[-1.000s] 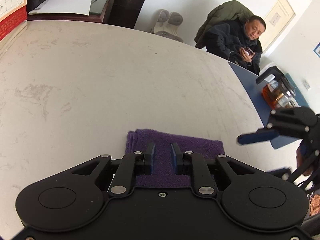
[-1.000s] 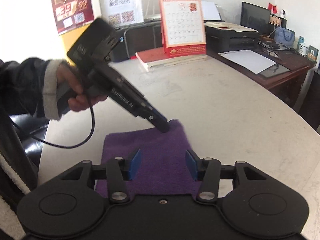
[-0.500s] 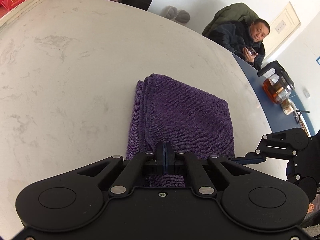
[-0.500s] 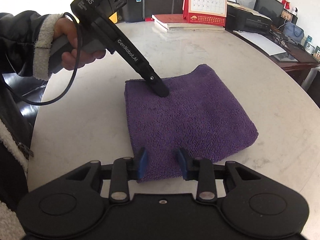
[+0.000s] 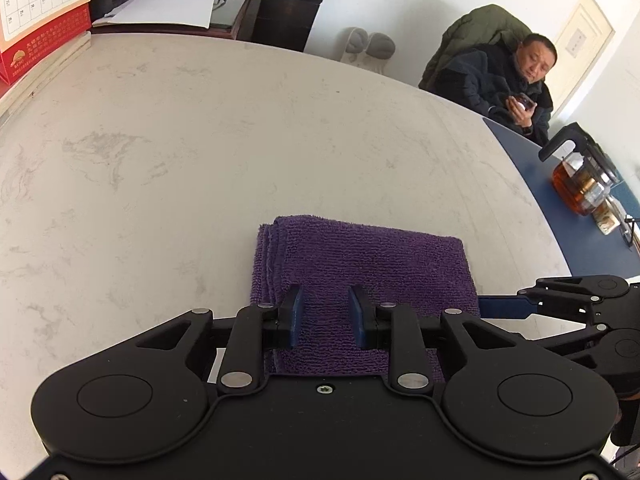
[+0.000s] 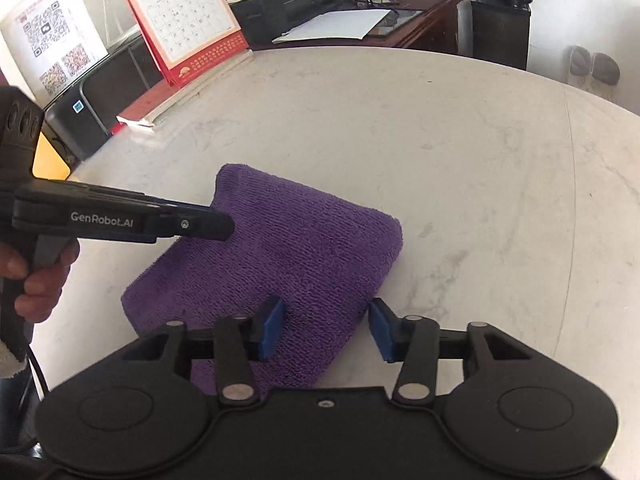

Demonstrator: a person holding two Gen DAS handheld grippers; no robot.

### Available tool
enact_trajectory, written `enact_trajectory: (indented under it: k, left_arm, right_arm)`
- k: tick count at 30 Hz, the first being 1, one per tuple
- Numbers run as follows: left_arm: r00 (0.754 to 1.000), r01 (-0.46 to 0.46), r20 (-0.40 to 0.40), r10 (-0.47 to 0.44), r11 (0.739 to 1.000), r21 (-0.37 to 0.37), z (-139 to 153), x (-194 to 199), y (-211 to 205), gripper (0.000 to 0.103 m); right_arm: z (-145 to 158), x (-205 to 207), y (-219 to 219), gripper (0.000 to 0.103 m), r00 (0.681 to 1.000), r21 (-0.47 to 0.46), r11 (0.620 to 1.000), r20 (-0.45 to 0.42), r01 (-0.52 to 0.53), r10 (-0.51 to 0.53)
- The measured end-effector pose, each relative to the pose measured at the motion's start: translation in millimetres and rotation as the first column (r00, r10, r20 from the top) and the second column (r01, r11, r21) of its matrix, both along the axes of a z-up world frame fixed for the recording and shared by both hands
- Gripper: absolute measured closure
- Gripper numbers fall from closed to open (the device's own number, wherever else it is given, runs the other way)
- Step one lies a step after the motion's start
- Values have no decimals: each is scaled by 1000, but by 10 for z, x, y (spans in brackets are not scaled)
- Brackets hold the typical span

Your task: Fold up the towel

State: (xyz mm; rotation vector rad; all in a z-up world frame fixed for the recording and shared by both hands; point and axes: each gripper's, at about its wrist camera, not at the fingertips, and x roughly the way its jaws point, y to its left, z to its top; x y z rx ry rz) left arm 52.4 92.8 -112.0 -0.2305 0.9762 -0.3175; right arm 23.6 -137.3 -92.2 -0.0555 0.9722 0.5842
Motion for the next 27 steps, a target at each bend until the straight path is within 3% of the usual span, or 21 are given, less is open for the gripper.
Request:
enact_trajectory:
  k: [5,12,15,20,23,27]
  left_arm:
    - [1000,-4,6,4,1000,-31,-21,32,-106,75]
    - [1000,-5,30,7,998,-59,-55,274,-311,75]
    - [999,-10,41,13,999,-54,-3,314,-298,75]
    - [997,5,82,0,998,-65,220,267,-173,75]
    - [997,41,68,-33,993,-110,217,505,-320,75]
    - [998,52,21,-51,997,-57,22,766,-475,76]
  right_arm:
    - [20,48,-90,69,999,-40,999,41,-28,29]
    - [15,462,-366,66,997,-71,997,72,10,-5]
    - [116,541,-484,65,997,-42,999,67,29,-26]
    - [436,454,-670,65,985,42,997,161,63,-69]
    - [373,581,-562,77,984,30,999,171,44,-49]
    - [171,847,-351,85,988,1,999,152,32,-32]
